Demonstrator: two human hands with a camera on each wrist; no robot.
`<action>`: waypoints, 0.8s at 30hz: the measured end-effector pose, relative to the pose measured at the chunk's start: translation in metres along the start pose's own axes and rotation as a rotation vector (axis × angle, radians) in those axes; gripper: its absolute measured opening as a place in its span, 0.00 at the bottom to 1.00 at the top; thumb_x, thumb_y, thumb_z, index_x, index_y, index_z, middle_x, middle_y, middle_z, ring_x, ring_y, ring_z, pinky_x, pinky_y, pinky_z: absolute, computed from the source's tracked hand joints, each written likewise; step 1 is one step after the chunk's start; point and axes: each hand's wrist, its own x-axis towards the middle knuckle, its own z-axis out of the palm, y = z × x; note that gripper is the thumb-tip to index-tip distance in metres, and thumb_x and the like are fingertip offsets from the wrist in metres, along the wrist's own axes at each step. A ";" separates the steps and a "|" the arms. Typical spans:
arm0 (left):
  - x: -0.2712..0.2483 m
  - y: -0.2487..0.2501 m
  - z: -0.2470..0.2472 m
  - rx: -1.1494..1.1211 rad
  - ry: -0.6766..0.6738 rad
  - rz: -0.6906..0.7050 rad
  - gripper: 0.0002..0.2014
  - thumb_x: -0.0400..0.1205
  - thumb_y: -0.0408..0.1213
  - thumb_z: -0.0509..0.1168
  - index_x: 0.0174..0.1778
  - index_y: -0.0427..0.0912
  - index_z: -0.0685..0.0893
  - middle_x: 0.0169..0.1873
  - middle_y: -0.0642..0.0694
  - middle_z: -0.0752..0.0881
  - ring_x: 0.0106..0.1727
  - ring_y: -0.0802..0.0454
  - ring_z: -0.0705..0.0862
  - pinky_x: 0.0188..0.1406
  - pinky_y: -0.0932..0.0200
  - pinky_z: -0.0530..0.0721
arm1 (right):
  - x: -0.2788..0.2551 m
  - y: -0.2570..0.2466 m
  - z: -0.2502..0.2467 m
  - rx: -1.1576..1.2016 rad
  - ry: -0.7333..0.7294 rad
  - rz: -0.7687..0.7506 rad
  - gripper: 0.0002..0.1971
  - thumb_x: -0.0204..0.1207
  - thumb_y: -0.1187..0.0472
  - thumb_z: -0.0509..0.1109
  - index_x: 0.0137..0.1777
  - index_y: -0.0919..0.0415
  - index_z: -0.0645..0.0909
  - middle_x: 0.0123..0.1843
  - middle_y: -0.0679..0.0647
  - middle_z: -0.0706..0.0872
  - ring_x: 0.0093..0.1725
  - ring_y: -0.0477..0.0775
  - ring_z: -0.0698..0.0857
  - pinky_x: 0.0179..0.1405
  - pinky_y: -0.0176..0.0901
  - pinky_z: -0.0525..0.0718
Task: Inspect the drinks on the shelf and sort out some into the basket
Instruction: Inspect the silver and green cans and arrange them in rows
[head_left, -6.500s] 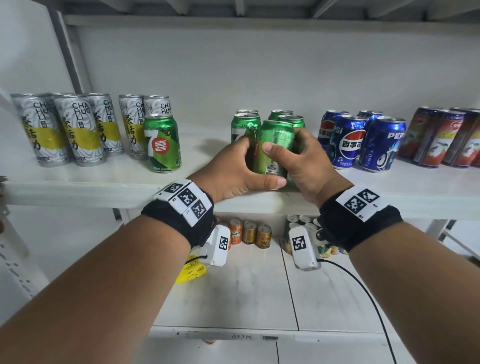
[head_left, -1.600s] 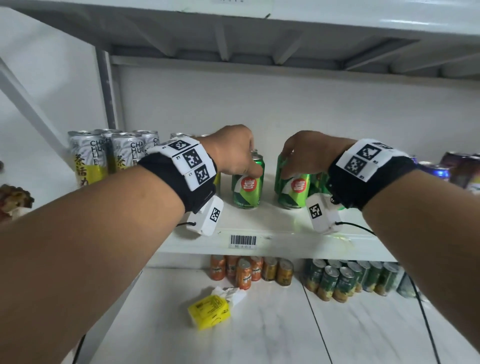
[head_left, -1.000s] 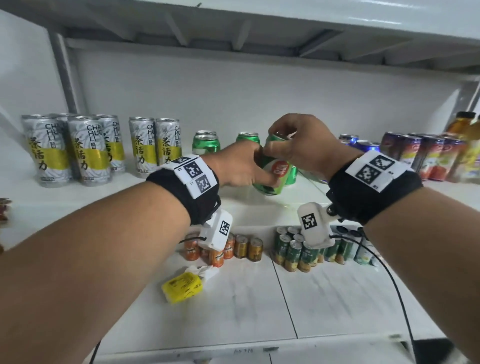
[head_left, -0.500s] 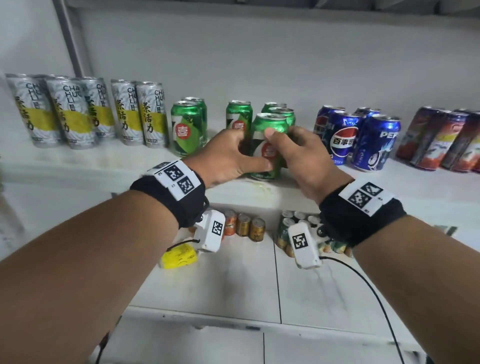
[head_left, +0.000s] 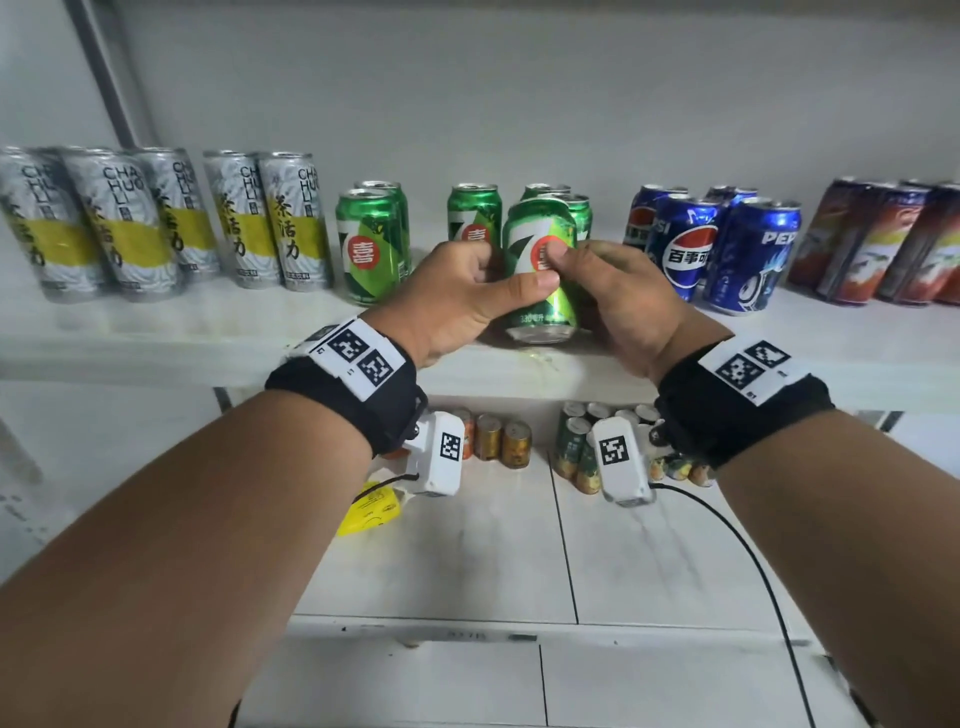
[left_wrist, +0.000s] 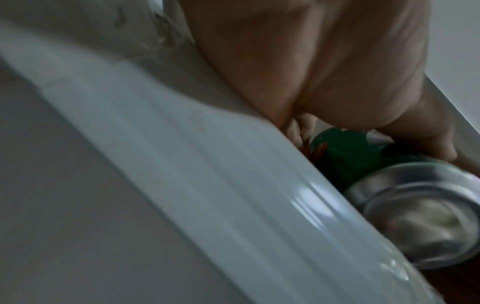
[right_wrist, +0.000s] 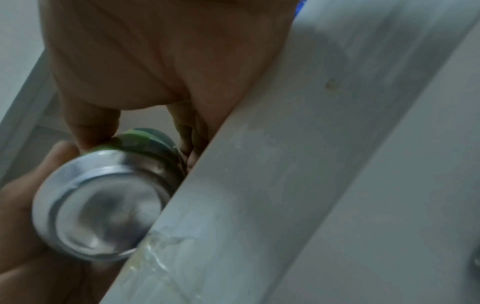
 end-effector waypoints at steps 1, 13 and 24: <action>0.001 -0.001 0.000 -0.004 -0.006 0.003 0.29 0.72 0.49 0.85 0.62 0.35 0.89 0.56 0.38 0.96 0.59 0.40 0.96 0.57 0.48 0.94 | 0.000 0.000 -0.001 0.009 -0.002 0.000 0.22 0.83 0.51 0.76 0.65 0.70 0.87 0.61 0.67 0.93 0.62 0.71 0.92 0.68 0.68 0.88; 0.000 -0.007 -0.009 0.187 0.011 0.117 0.35 0.67 0.45 0.91 0.71 0.45 0.87 0.62 0.48 0.95 0.66 0.47 0.93 0.71 0.39 0.91 | 0.002 0.005 -0.006 0.081 -0.026 -0.133 0.27 0.73 0.64 0.82 0.71 0.67 0.81 0.66 0.62 0.91 0.68 0.63 0.89 0.66 0.58 0.89; 0.005 -0.007 -0.007 0.299 0.010 0.101 0.39 0.67 0.45 0.91 0.73 0.54 0.82 0.60 0.61 0.93 0.62 0.64 0.91 0.62 0.63 0.91 | -0.001 0.007 -0.005 -0.012 -0.002 -0.179 0.27 0.70 0.63 0.87 0.68 0.61 0.82 0.64 0.57 0.92 0.67 0.58 0.90 0.66 0.51 0.89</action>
